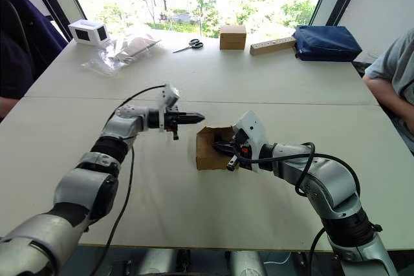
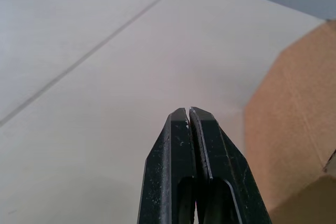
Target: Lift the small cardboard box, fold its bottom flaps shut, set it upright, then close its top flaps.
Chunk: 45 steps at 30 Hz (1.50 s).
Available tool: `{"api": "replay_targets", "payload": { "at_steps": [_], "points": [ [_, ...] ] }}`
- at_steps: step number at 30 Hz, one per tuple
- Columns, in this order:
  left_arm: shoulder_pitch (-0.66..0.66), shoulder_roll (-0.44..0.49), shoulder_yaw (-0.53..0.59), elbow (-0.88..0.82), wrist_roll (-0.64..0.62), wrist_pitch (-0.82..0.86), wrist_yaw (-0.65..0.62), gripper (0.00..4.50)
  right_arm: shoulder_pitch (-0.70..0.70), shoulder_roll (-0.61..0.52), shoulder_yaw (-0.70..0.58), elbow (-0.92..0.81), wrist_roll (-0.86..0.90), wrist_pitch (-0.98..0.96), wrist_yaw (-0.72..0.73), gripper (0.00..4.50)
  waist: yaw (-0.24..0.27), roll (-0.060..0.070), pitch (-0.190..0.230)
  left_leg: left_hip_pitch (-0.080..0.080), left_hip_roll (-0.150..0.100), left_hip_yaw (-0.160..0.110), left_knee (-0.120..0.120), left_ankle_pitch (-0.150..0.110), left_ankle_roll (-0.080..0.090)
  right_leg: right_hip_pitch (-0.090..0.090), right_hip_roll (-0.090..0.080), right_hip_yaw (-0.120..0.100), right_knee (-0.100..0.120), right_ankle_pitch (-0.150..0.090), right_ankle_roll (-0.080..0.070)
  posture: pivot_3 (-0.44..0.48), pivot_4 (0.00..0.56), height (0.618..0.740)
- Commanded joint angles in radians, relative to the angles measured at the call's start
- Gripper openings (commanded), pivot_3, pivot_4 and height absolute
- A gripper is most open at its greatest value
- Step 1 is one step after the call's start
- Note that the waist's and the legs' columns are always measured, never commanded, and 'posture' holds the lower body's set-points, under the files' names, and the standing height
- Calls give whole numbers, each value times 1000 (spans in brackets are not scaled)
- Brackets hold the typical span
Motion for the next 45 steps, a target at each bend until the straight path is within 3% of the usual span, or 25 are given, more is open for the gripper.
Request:
{"api": "replay_targets", "payload": {
  "at_steps": [1, 10, 15, 19, 31, 35, 41, 45],
  "points": [
    [28, 60, 17, -208, -45, 68, -38, 52, -4, 1, -23, -26, 7, -12, 14, 0, 0, 0, 0, 0, 0, 0, 0, 0, 0, 0, 0, 0, 0, 0, 0, 0, 150, 740],
    [361, 210, -18, -899, -226, 482, -66, 52, 1, 9, -19, -22, 2, -23, 30, 0, 0, 0, 0, 0, 0, 1, 0, 0, 0, 0, -1, 1, 1, 0, 0, 0, 150, 740],
    [488, 202, -38, -1090, -292, 581, 11, 52, 4, 11, -21, -21, 0, -22, 33, 0, 4, 1, 0, 1, 0, 0, 0, 0, 0, 1, -2, 1, 0, 0, 0, 0, 150, 740],
    [520, 163, -94, -1131, -283, 563, 54, 52, 10, 5, -26, -18, -1, -22, 39, 0, 8, 1, 0, 1, 0, 0, 0, 0, 0, 2, -2, 1, 0, -1, -1, 0, 150, 740],
    [511, 130, -181, -1046, -230, 464, 107, 52, 11, 4, -35, -34, 4, -15, 38, 0, 5, 1, 0, 2, 0, 1, 0, 0, 0, 2, -1, 1, 0, -2, -3, 0, 150, 740],
    [514, 127, -204, -1018, -205, 423, 108, 52, -31, -40, -118, -61, 91, -6, 109, 0, 8, 1, 0, 2, 0, 1, 0, 0, 0, 2, -1, 1, 0, -2, -3, 0, 150, 740],
    [507, 122, -208, -1010, -210, 412, 115, 52, -189, -23, -207, 89, 124, -18, 98, 0, 6, 1, 0, 3, 0, 1, 0, 0, 0, 3, -1, 1, -1, -2, -3, 0, 150, 740],
    [505, 122, -207, -999, -208, 401, 119, 52, -251, -42, -77, 234, -72, -128, 94, 0, 6, 1, 0, 3, 0, 1, 0, 0, 0, 3, -1, 1, -1, -2, -3, 0, 150, 740]
  ]
}}
